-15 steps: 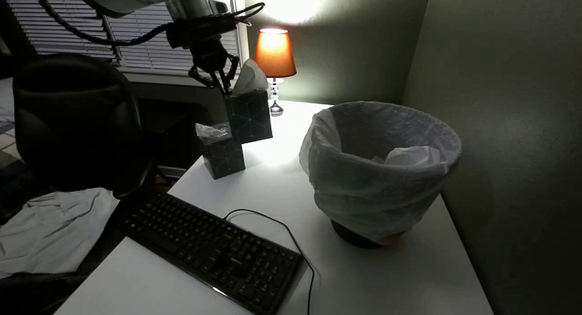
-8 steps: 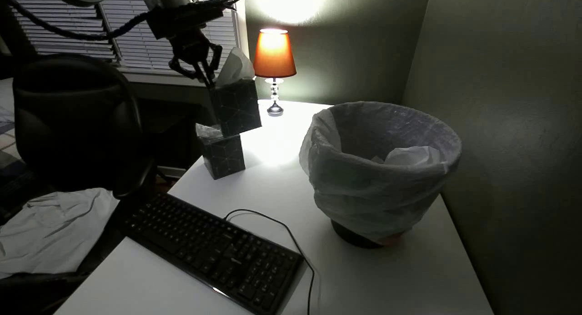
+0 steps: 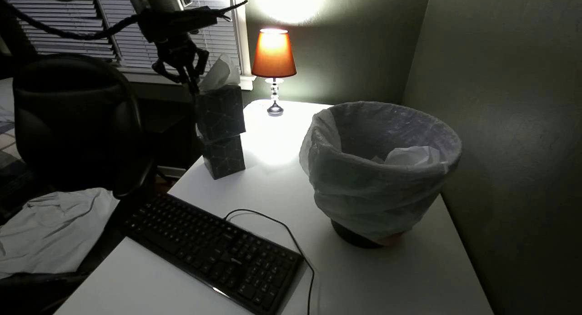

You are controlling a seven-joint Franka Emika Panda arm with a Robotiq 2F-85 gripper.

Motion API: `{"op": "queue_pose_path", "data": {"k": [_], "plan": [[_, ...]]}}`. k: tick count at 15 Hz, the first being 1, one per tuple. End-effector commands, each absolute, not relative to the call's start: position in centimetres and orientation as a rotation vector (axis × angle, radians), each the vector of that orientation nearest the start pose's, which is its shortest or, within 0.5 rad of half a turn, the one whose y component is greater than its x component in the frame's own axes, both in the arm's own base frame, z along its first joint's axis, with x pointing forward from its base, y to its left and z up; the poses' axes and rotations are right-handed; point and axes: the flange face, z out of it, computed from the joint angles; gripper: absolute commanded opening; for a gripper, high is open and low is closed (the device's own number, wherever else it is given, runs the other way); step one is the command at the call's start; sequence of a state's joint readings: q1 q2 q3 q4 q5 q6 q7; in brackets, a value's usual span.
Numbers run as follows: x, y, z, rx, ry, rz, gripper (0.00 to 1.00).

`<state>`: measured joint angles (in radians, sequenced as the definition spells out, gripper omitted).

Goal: Stack the tissue boxes together.

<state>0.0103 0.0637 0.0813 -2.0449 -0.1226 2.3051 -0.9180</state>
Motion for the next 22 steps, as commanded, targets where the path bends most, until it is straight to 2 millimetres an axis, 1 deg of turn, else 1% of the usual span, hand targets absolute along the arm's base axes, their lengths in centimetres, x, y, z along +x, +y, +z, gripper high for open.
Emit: {"op": "queue_pose_path", "data": {"k": [1, 5, 12, 22], "plan": [[56.9, 5.6, 43.2, -2.750, -1.774, -0.270, 0.02], [57.5, 6.0, 43.2, -2.701, -1.821, -0.308, 0.02], [58.3, 5.9, 43.0, -2.654, -1.831, -0.333, 0.02], [59.8, 5.6, 41.0, -2.643, -1.830, -0.352, 0.02]]}}
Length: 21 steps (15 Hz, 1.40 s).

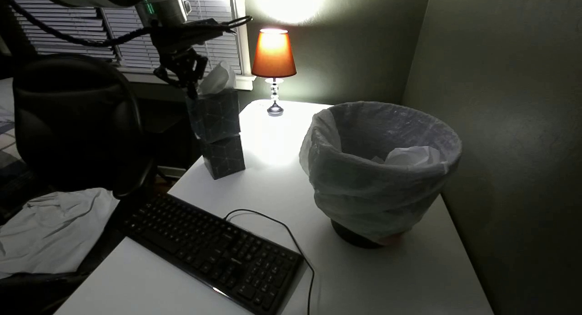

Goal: Stack the tissue boxes together.

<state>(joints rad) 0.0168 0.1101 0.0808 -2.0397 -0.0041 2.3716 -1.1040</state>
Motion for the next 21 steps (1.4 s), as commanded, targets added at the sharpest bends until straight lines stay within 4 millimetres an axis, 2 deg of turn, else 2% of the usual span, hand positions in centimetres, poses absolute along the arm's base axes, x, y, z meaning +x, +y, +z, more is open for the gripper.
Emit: {"op": "queue_pose_path", "data": {"k": [1, 10, 11, 12, 13, 16, 21], "plan": [[59.9, 5.6, 40.8, -2.641, -1.828, -0.346, 0.02], [61.5, 5.9, 39.9, -2.638, -1.818, -0.335, 0.02], [61.6, 5.9, 39.8, -2.640, -1.820, -0.331, 0.31], [61.6, 6.0, 39.7, -2.637, -1.815, -0.320, 0.32], [61.6, 6.0, 39.8, -2.636, -1.815, -0.316, 0.37], [61.5, 6.1, 40.1, -2.646, -1.813, -0.323, 0.59], [60.0, 6.9, 41.9, -2.655, -1.844, -0.358, 0.96]]}}
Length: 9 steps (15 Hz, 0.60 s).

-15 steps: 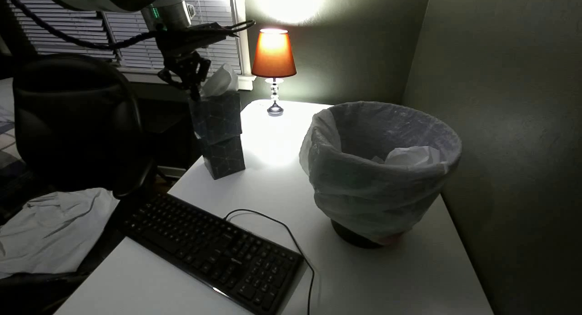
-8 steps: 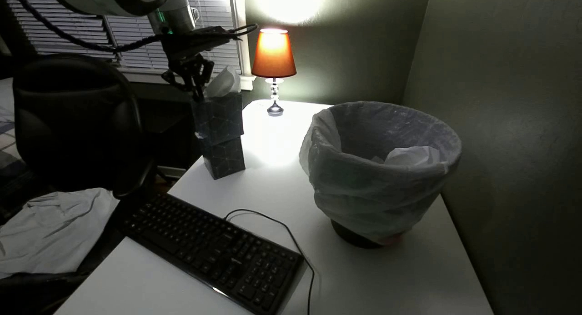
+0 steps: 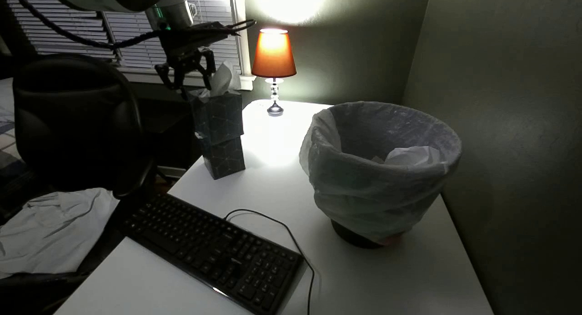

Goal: Stack the tissue boxes together.

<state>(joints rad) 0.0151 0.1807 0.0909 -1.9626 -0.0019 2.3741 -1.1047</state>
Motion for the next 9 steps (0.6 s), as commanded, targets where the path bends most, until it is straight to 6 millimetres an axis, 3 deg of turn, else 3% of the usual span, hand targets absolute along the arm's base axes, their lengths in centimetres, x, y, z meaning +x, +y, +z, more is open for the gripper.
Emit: {"op": "queue_pose_path", "data": {"k": [1, 6, 9], "plan": [[59.8, 7.1, 42.4, -2.659, -1.844, -0.376, 1.00], [58.7, 7.5, 45.8, -2.710, -1.807, -0.487, 1.00], [58.2, 7.3, 48.3, -2.767, -1.673, -0.611, 1.00]]}}
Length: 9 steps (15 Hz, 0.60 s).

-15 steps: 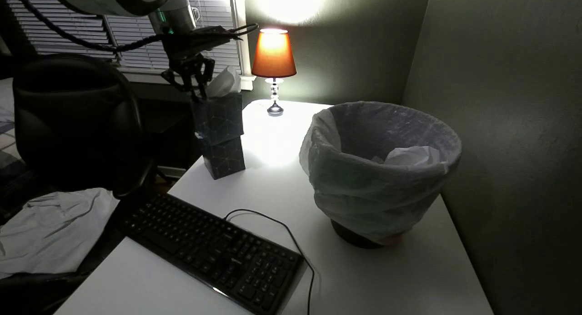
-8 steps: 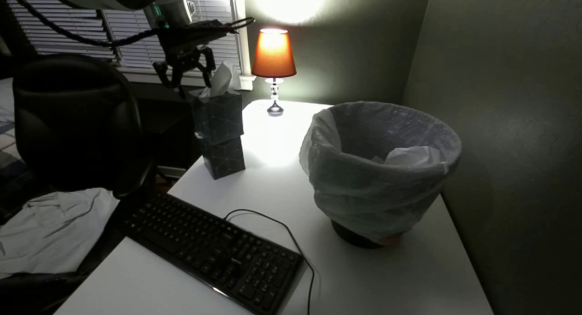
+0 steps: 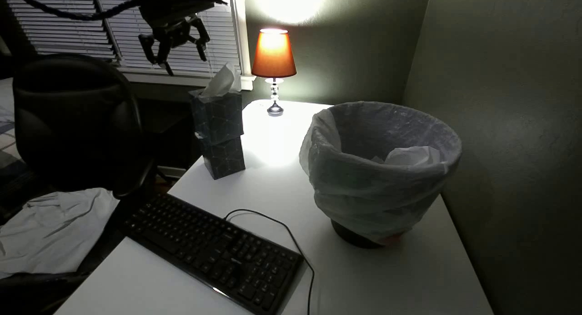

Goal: Stack the tissue boxes together.

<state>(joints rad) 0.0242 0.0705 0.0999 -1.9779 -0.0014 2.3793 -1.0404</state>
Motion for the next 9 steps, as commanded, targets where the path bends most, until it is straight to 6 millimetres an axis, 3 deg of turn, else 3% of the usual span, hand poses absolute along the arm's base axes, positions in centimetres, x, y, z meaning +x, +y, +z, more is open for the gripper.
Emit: {"op": "queue_pose_path", "data": {"k": [1, 3, 4, 9], "plan": [[58.0, 7.2, 49.2, -2.790, -1.614, -0.686, 1.00], [57.7, 6.7, 50.7, -2.849, -1.541, -0.764, 1.00], [59.1, 7.2, 50.0, -2.805, -1.615, -0.708, 1.00], [58.5, 6.7, 51.0, -2.835, -1.557, -0.747, 1.00]]}}
